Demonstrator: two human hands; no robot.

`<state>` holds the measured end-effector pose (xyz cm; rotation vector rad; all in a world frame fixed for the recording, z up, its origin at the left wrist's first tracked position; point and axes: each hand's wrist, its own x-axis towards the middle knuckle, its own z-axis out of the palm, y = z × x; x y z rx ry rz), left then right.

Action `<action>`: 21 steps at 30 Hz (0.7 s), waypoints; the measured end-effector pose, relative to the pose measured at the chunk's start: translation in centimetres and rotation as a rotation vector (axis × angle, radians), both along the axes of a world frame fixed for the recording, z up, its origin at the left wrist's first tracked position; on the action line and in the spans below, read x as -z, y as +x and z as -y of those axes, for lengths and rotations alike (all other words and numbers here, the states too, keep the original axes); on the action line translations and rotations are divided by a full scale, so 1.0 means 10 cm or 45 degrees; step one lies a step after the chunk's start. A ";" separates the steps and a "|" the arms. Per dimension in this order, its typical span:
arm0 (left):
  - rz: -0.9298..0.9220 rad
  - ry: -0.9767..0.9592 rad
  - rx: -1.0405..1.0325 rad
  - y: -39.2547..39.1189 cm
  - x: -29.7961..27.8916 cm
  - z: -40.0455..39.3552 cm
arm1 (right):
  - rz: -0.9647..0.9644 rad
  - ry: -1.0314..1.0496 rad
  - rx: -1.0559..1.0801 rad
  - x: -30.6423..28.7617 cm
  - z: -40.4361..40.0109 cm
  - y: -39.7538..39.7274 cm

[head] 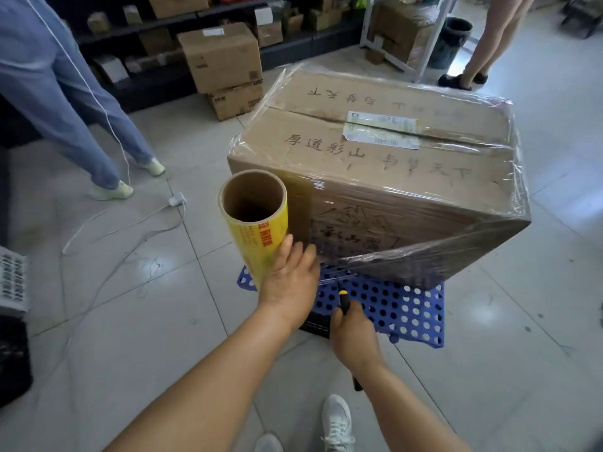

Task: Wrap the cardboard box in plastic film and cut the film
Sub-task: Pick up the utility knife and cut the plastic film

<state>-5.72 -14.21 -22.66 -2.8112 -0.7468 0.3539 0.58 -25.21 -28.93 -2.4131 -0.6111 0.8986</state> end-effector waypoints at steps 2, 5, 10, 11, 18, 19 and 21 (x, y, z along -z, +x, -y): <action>-0.053 -0.001 -0.010 0.06 0.14 0.02 | -0.014 0.021 -0.004 0.02 0.00 0.02; -0.002 -0.012 0.001 0.09 0.31 0.03 | -0.027 0.027 -0.014 0.05 0.03 0.03; 0.049 0.004 0.025 0.08 0.47 0.00 | -0.027 -0.046 -0.051 0.19 -0.12 0.09; 0.036 0.011 0.015 0.05 0.51 -0.02 | -0.035 -0.068 -0.065 0.23 -0.18 0.12; 0.000 0.089 0.039 -0.02 0.70 -0.04 | -0.102 -0.076 -0.056 0.45 -0.05 0.05; -0.020 0.072 0.027 -0.01 0.76 -0.02 | -0.111 -0.063 -0.052 0.46 0.03 0.01; -0.018 0.041 0.025 -0.02 0.91 -0.01 | -0.117 -0.049 -0.038 0.50 0.14 -0.03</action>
